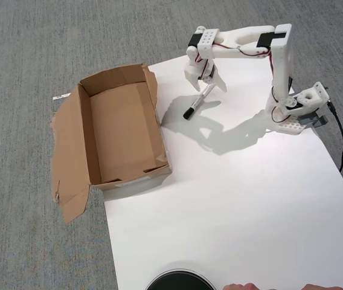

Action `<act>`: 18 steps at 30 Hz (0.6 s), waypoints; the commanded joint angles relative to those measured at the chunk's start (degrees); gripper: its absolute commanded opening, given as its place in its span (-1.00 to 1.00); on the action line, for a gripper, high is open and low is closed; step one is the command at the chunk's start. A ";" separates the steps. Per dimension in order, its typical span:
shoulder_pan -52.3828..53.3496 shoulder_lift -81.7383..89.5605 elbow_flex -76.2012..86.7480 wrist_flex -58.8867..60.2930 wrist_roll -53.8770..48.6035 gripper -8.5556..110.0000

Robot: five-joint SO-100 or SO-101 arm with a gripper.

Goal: Grasp a pen and put it in the box.

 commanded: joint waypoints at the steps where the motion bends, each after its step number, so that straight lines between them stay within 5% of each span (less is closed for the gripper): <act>1: 0.31 -0.09 -1.80 -0.70 -0.40 -0.27; 18: -0.40 -6.94 -0.75 -8.44 -0.31 -0.26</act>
